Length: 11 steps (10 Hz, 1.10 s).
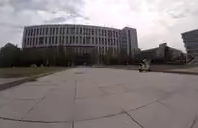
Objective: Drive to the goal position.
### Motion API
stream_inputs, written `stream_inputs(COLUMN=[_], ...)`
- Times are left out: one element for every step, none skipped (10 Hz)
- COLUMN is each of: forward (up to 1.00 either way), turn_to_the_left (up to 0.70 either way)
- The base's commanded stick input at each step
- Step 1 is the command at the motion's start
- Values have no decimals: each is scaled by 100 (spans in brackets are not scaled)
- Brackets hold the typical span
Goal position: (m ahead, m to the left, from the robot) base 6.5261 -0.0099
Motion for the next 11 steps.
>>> stream_inputs(forward=[70,70,70,70,70,70,70,70,70,70,70], turn_to_the_left=[0,0,0,0,0,0,0,0,0,0,0])
